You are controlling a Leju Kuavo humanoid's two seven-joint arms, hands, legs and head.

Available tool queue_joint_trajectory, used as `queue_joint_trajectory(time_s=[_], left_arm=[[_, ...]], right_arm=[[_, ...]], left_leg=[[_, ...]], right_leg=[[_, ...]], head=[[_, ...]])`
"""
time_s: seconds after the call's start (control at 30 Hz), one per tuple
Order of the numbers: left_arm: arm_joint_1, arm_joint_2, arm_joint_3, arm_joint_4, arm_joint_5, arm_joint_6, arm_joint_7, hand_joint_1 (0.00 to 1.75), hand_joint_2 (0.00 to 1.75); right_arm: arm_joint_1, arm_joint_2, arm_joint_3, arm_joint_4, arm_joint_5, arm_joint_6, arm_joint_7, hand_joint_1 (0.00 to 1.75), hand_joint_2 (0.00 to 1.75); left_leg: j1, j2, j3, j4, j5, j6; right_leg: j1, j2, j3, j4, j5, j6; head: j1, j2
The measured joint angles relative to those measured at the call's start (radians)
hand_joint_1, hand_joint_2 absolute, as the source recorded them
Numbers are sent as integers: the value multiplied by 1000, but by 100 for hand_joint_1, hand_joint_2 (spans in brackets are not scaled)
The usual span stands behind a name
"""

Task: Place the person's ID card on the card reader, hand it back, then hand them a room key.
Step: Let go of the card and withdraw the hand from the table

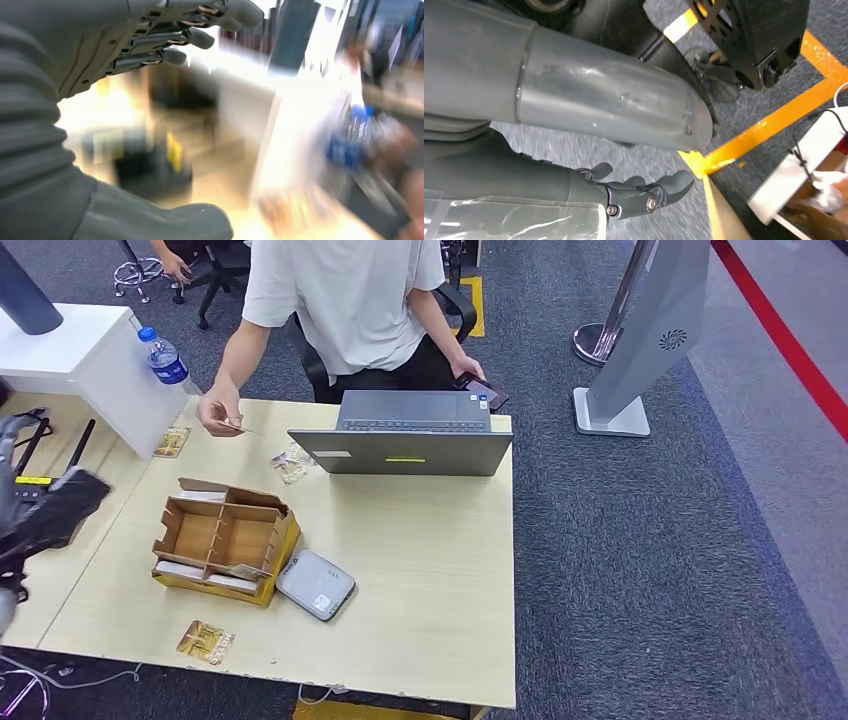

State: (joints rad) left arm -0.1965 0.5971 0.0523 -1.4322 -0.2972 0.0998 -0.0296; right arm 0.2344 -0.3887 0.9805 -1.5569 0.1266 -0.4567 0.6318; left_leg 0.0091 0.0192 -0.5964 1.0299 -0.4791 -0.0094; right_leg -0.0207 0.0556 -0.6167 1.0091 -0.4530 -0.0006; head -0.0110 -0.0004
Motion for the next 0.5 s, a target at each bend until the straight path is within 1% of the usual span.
queue_joint_trajectory(time_s=[0.03,0.07,0.1,0.13,0.17,0.2,0.23,0.27,0.33,0.37,0.47,0.5], left_arm=[[53,10,110,0,120,-95,-34,0,87],[97,16,231,6,198,-189,-55,0,87],[133,17,349,18,240,-278,-64,0,131],[157,15,477,40,247,-364,-64,0,175],[174,9,603,72,237,-443,-60,0,175],[185,-1,721,108,217,-500,-56,0,175],[191,-14,837,148,190,-536,-51,0,175],[194,-31,937,188,159,-547,-47,0,175],[199,-68,1082,256,95,-530,-44,0,175],[202,-88,1134,288,64,-516,-47,0,175],[202,-156,1256,411,-16,-476,-69,0,175],[202,-181,1290,464,-40,-464,-77,0,175]], right_arm=[[0,-7,15,-1,-24,-31,-5,0,0],[0,-15,32,-1,-47,-66,-10,0,0],[-1,-23,51,-3,-71,-103,-16,0,0],[-4,-33,73,-5,-98,-140,-22,0,0],[-8,-44,98,-7,-126,-175,-31,0,0],[-12,-55,123,-11,-153,-202,-41,0,0],[-16,-67,145,-14,-177,-221,-53,0,0],[-17,-77,161,-18,-194,-232,-63,0,0],[-17,-94,177,-26,-215,-238,-79,0,0],[-16,-101,180,-30,-224,-240,-85,0,44],[-15,-124,185,-42,-255,-240,-103,0,175],[-16,-130,186,-46,-266,-240,-110,0,175]], left_leg=[[1,0,0,0,-1,-1],[2,0,0,0,-1,-1],[3,0,-1,0,-2,-2],[3,0,-1,0,-3,-2],[3,0,0,0,-4,-2],[3,0,1,0,-6,-3],[3,0,2,0,-7,-2],[3,-1,3,0,-8,-2],[2,-4,5,0,-8,-1],[2,-8,6,0,-9,0],[0,-18,10,0,-10,2],[-1,-19,12,-1,-11,3]], right_leg=[[1,0,0,0,-1,-1],[2,0,0,0,-2,-1],[3,1,0,0,-3,-2],[4,0,1,0,-4,-2],[4,0,1,0,-5,-2],[5,0,2,0,-6,-2],[4,0,3,0,-7,-2],[4,-1,4,0,-8,-1],[4,-4,6,-1,-11,0],[4,-7,8,-1,-13,1],[2,-18,17,-2,-17,2],[1,-19,19,-1,-18,3]], head=[[0,0],[0,0],[0,0],[0,0],[1,0],[0,0],[-1,0],[-1,0],[-2,0],[-1,0],[2,0],[2,0]])
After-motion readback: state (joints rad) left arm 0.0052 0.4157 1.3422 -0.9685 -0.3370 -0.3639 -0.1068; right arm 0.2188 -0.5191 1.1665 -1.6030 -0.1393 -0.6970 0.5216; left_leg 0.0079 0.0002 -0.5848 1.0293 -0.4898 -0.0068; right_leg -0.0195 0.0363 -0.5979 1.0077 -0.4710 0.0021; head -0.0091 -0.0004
